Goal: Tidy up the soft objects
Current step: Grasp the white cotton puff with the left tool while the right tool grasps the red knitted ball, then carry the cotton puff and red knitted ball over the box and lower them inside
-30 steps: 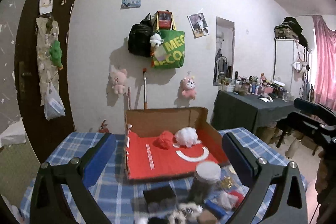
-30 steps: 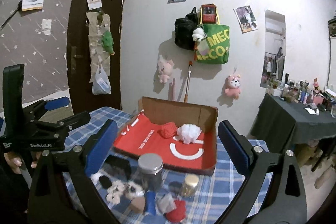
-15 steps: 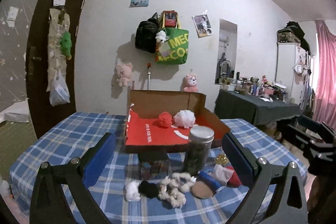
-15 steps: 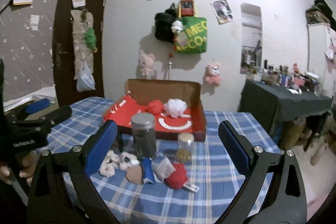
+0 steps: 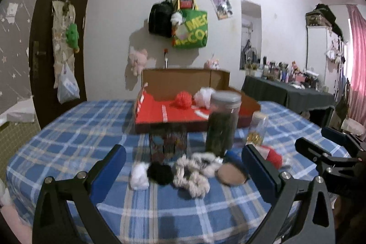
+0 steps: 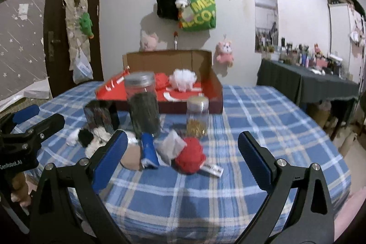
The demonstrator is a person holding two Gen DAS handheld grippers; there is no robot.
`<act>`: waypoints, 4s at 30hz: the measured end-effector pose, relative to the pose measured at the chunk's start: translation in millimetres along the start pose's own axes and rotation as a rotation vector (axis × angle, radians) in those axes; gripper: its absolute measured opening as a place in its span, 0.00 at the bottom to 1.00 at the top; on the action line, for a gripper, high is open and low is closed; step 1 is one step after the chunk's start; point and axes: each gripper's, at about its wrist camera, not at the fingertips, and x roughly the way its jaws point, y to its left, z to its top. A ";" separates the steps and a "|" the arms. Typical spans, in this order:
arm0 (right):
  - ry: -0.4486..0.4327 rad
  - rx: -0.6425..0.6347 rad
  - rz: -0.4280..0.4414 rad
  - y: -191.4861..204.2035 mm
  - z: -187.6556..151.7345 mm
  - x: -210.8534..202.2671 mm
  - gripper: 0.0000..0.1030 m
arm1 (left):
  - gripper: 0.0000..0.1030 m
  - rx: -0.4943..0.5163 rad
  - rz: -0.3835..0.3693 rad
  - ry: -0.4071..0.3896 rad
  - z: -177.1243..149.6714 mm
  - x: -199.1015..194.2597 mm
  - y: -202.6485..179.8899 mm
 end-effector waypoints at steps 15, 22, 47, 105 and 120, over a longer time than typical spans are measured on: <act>0.132 0.038 -0.029 -18.1 -23.0 41.1 0.96 | 1.00 -0.003 0.043 0.165 -36.4 44.4 12.0; 0.166 0.028 -0.044 -27.3 -20.6 54.7 0.96 | 1.00 0.009 0.062 0.198 -28.3 56.2 30.1; 0.311 0.071 0.110 -46.8 -20.9 96.7 0.88 | 0.72 0.054 0.022 0.438 -32.0 104.8 97.1; 0.098 0.126 0.221 -46.3 30.3 55.2 0.27 | 0.17 0.033 -0.207 0.315 17.5 74.1 39.7; 0.097 0.105 0.218 -61.6 67.7 92.8 0.27 | 0.17 0.033 -0.204 0.328 50.9 115.9 57.9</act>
